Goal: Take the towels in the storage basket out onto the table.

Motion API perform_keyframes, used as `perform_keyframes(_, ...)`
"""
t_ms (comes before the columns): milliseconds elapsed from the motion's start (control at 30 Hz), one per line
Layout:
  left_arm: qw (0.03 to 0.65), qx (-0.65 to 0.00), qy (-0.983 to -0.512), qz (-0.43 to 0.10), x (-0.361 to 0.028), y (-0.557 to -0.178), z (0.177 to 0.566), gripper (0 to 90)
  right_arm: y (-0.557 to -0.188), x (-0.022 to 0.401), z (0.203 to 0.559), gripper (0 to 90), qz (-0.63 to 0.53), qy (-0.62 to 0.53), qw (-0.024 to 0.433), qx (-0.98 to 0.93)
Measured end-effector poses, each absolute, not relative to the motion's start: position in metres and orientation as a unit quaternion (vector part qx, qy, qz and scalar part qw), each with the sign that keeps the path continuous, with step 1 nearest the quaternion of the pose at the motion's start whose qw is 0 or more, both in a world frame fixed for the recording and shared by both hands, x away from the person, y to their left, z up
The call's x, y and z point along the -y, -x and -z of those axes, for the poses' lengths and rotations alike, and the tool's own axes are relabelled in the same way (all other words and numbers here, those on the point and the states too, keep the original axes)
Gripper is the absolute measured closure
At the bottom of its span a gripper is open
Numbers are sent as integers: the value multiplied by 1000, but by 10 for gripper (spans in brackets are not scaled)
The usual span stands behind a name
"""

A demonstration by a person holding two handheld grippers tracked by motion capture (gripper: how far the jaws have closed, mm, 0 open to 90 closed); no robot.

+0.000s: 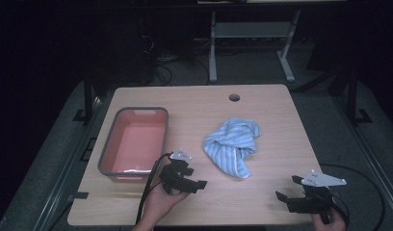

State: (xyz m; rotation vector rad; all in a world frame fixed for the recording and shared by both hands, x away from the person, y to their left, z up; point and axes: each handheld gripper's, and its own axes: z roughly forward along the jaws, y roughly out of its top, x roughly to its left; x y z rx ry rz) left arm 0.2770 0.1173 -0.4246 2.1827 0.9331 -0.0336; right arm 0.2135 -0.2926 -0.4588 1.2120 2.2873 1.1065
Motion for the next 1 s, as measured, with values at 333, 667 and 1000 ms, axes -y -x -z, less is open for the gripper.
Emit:
perform_keyframes(333,375,-363,-853,15,-125,-264,433,279,-213,293,459,140,-389,-427,164,-799)
perform_keyframes(667,378,-369,-849,19,-132,-254,438,276,-213,292,459,140,-384,-426,163,-803)
perform_keyframes(1000,381,-368,-848,3,-131,-247,441,275,-213,285,458,140,-381,-413,163,-811)
